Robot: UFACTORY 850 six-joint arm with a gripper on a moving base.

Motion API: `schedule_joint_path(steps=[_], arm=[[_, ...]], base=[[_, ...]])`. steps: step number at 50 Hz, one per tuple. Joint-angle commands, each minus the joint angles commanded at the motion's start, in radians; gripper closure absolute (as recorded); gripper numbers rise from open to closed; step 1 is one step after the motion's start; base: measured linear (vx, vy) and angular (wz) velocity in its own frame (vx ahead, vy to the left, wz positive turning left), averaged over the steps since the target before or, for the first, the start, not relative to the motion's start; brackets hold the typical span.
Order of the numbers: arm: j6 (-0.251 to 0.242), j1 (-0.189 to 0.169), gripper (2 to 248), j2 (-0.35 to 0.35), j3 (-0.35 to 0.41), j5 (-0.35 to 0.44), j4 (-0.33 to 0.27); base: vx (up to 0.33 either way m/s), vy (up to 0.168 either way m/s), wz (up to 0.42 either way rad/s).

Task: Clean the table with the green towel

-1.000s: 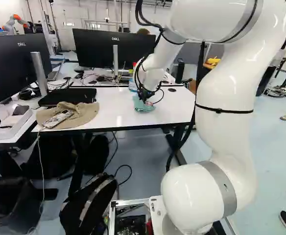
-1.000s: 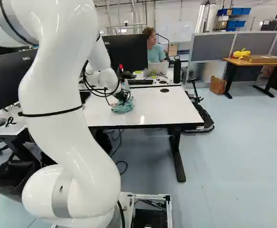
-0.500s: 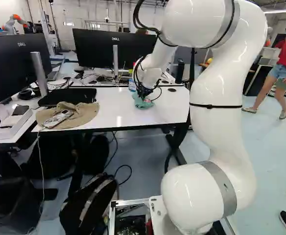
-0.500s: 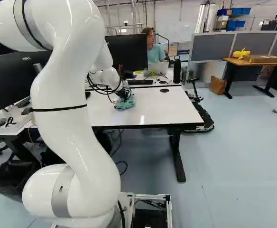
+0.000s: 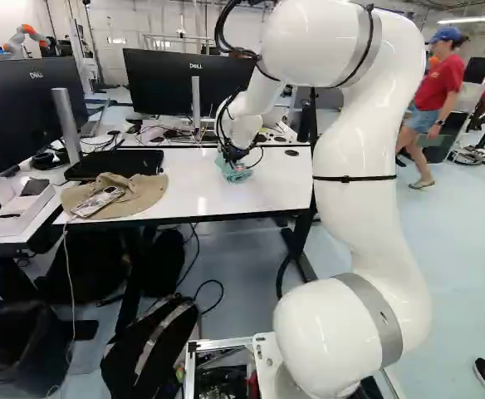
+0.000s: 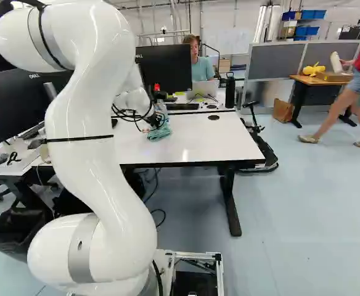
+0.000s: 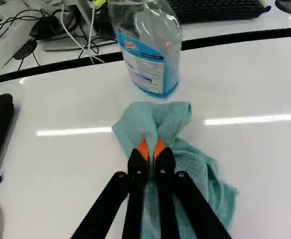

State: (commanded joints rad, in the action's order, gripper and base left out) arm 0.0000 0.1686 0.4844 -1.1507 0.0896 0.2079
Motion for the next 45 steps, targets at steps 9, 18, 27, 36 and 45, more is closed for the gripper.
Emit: schedule_joint_path(steps=[9,18,27,36,45], arm=[[0.000,0.024,216,-0.013,0.018,0.000,0.000],[0.000,0.045,216,-0.038,0.049,0.000,0.000],[0.000,0.058,216,-0.070,0.091,0.000,0.000],[0.000,0.063,216,-0.108,0.139,0.000,0.000],[0.000,0.059,216,-0.147,0.187,0.000,0.000]], base=[[0.000,0.000,0.000],[0.000,0.000,0.000],[0.000,0.000,0.000],[0.000,0.000,0.000],[0.000,0.000,0.000]])
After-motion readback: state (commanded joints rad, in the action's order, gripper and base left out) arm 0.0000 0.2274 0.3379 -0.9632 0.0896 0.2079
